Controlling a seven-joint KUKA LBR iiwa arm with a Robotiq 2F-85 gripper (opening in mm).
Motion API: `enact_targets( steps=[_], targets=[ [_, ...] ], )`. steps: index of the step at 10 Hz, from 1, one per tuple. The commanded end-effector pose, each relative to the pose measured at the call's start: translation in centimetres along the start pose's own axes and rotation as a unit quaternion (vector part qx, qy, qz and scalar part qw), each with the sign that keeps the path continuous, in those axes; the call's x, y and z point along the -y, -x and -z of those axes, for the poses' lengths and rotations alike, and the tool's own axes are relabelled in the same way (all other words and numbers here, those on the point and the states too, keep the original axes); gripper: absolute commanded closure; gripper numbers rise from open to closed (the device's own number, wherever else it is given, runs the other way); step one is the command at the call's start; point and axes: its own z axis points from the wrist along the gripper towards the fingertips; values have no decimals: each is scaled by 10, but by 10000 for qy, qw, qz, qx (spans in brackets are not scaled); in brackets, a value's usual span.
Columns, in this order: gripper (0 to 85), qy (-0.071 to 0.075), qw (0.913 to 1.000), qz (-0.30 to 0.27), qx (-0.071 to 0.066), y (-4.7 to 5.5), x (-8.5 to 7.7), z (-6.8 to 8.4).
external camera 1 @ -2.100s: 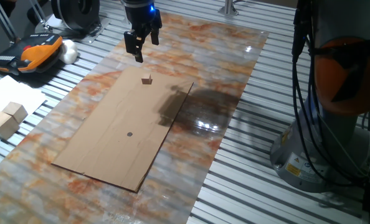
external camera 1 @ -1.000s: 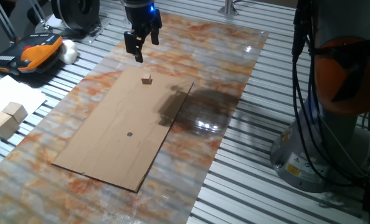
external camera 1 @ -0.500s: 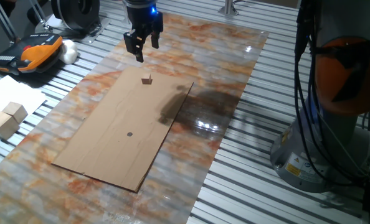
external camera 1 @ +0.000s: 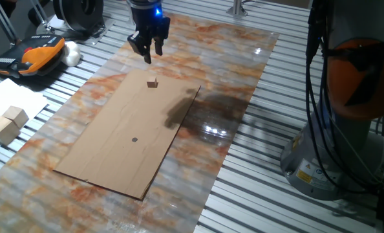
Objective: Grab the block and place it at the designated location
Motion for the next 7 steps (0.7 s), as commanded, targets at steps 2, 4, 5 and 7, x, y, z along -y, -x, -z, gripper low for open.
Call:
enact_targets(
  steps=[2,4,5,7],
  targets=[
    [850,0,10000,0,0,0,0,0],
    [850,7,10000,0,6,0,0,0],
    [850,7,10000,1,13,0,-1,0],
    [850,-8,10000,1,31,1,-1,-1]
  ],
)
